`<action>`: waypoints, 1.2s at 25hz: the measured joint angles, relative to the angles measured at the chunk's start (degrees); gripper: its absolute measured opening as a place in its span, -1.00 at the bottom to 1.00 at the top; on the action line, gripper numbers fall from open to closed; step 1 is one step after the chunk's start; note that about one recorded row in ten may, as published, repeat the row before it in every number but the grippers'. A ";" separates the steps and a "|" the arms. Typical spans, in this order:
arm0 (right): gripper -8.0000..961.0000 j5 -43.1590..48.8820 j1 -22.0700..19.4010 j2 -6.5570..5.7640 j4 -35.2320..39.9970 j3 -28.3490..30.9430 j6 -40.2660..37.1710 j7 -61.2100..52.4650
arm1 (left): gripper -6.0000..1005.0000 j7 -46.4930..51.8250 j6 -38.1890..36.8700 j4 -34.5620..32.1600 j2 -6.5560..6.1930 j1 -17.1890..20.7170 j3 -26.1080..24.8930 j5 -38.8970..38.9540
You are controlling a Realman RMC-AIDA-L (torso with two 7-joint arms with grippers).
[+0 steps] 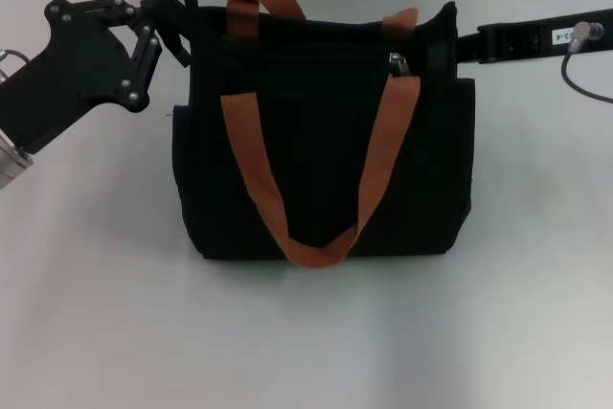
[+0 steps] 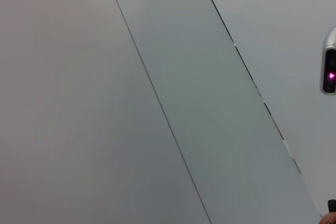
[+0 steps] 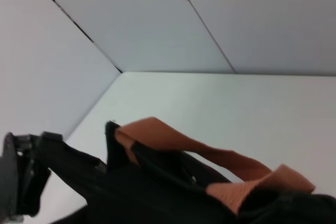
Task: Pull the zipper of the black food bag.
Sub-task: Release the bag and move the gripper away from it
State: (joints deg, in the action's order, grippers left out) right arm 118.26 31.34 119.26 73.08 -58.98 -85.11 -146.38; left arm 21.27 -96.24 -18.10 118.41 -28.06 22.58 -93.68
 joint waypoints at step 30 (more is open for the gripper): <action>0.41 -27.62 -5.15 -1.35 -36.23 15.57 -24.58 73.30 | -0.75 1.03 0.05 0.26 0.23 0.01 0.36 -0.10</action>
State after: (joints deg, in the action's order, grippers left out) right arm 90.64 26.19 117.91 36.85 -43.41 -109.69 -73.08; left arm 22.29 -96.19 -17.84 118.64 -28.05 22.94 -93.78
